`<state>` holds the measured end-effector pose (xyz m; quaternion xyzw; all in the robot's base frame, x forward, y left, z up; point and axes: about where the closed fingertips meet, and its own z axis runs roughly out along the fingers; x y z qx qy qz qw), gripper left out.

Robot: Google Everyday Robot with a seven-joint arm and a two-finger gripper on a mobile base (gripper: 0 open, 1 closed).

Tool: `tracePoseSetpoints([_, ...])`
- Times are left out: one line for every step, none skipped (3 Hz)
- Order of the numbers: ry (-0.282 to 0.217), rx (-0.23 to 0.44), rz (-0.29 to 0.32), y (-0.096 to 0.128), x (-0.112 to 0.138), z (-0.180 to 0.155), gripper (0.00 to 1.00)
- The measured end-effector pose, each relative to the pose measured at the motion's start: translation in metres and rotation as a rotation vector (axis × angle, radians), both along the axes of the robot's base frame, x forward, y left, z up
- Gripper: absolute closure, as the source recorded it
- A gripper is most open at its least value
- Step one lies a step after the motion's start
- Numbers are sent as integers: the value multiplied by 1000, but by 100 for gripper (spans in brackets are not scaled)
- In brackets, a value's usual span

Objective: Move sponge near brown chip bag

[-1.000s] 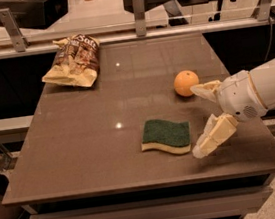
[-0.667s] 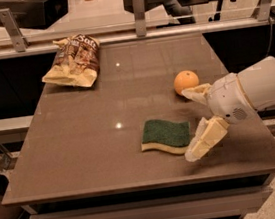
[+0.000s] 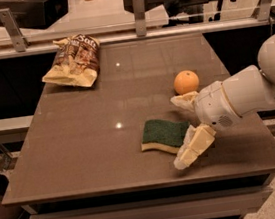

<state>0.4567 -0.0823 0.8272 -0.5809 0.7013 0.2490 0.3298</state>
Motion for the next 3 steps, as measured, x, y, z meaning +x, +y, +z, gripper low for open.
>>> tracePoseSetpoints([-2,10,8,7,0,-6,18])
tracePoseSetpoints([-6,15,12,12,0,-11,39])
tracePoseSetpoints([-7,13,16,13,0,-10,64])
